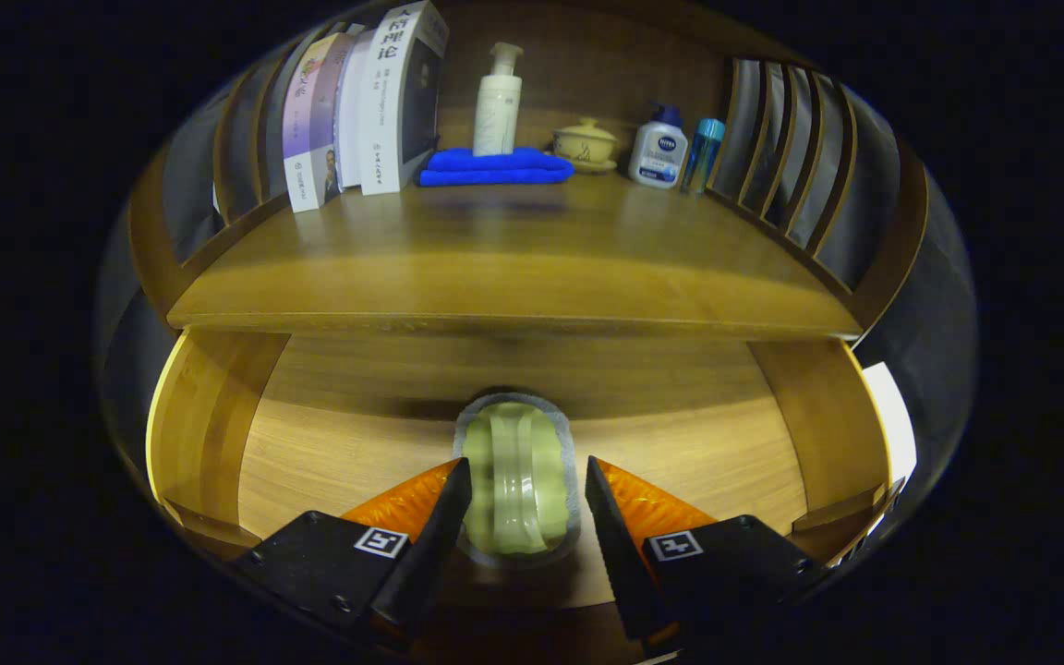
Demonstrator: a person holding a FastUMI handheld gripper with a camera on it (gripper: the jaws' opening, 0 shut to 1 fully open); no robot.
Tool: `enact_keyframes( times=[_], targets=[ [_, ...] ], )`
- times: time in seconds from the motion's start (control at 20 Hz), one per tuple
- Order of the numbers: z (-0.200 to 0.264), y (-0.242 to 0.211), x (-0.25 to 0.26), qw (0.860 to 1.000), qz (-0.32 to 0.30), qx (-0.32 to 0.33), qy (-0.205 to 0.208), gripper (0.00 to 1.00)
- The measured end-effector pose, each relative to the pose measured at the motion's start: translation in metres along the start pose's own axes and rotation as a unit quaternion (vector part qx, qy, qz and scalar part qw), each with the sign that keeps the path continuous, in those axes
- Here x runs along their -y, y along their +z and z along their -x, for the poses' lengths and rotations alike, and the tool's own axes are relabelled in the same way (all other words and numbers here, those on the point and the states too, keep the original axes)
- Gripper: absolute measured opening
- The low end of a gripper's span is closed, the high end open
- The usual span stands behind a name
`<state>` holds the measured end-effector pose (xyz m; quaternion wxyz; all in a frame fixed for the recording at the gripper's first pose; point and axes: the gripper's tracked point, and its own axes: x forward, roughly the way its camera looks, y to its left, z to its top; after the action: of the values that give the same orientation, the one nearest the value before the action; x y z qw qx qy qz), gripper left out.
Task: Pull open the drawer, take out the items inside it, and place them on the countertop above the cabinet.
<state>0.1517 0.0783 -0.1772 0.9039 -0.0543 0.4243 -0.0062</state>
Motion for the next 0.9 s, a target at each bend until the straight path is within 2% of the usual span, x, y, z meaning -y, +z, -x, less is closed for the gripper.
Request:
enact_keyframes(
  times=[0.05, 0.2, 0.3, 0.4, 0.5, 0.55, 0.6, 0.65, 0.9],
  targets=[
    [-0.001, 0.000, -0.003, 1.000, -0.005, 0.000, 0.006, 0.77],
    [-0.005, 0.000, -0.004, 1.000, 0.002, 0.008, 0.012, 0.55],
    [-0.003, 0.005, -0.007, 1.000, 0.012, 0.018, 0.020, 0.35],
    [-0.005, 0.004, -0.004, 1.000, 0.012, 0.018, 0.015, 0.24],
    [-0.003, 0.009, -0.009, 0.999, 0.005, 0.035, 0.031, 0.24],
    [-0.002, 0.015, -0.014, 0.998, 0.005, 0.047, 0.045, 0.19],
    [0.003, 0.019, -0.016, 0.997, 0.017, 0.056, 0.044, 0.13],
    [0.009, 0.019, -0.010, 0.998, 0.027, 0.052, 0.030, 0.13],
    [0.033, 0.020, -0.002, 0.997, 0.001, 0.071, 0.025, 0.13]
  ],
)
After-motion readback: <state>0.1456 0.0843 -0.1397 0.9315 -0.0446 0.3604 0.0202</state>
